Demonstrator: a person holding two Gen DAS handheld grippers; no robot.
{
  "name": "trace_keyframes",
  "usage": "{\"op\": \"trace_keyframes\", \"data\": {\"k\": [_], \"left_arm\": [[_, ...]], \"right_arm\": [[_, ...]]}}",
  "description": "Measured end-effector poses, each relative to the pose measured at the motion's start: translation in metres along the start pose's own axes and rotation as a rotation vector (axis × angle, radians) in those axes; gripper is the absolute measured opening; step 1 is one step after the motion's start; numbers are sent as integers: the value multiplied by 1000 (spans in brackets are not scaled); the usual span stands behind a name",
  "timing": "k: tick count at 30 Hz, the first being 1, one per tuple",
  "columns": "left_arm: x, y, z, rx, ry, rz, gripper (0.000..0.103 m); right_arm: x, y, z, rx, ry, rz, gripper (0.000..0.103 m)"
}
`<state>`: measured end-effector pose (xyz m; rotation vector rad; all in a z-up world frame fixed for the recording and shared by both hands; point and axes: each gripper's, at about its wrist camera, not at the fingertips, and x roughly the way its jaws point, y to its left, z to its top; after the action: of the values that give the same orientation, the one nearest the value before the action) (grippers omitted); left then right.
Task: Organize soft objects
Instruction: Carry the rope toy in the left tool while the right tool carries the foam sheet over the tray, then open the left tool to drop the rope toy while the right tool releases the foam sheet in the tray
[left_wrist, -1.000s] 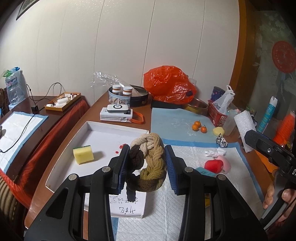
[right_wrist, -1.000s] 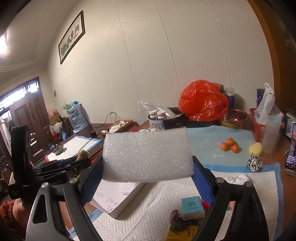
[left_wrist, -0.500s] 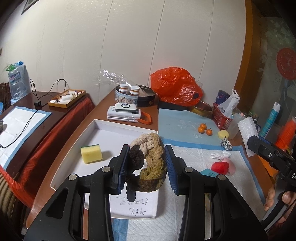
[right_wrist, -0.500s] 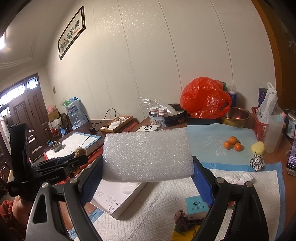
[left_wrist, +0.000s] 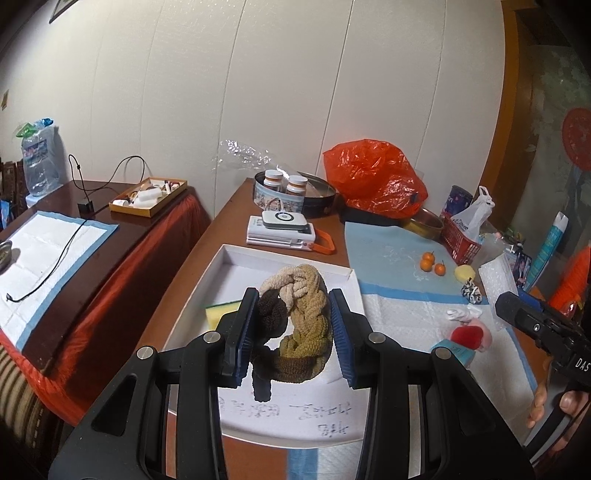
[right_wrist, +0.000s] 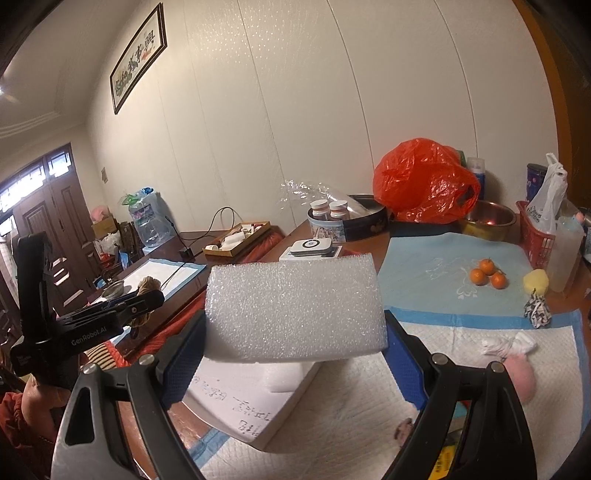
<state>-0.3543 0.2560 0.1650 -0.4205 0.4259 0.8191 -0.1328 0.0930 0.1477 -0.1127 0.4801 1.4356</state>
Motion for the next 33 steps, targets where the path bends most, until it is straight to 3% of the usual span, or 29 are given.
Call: {"op": "trace_keyframes", "data": {"k": [13, 18, 23, 28, 33], "left_arm": [[28, 46, 39, 7, 2, -45, 38], [57, 49, 26, 4, 71, -64, 38], [103, 61, -1, -26, 204, -39, 38], [123, 68, -15, -37, 260, -24, 39], [129, 73, -21, -42, 265, 12, 72]], "right_arm": [[50, 24, 26, 22, 30, -14, 89], [82, 44, 19, 17, 107, 21, 89], [112, 51, -14, 41, 219, 29, 89], [132, 55, -30, 46, 296, 28, 90], [141, 58, -33, 30, 314, 21, 94]]}}
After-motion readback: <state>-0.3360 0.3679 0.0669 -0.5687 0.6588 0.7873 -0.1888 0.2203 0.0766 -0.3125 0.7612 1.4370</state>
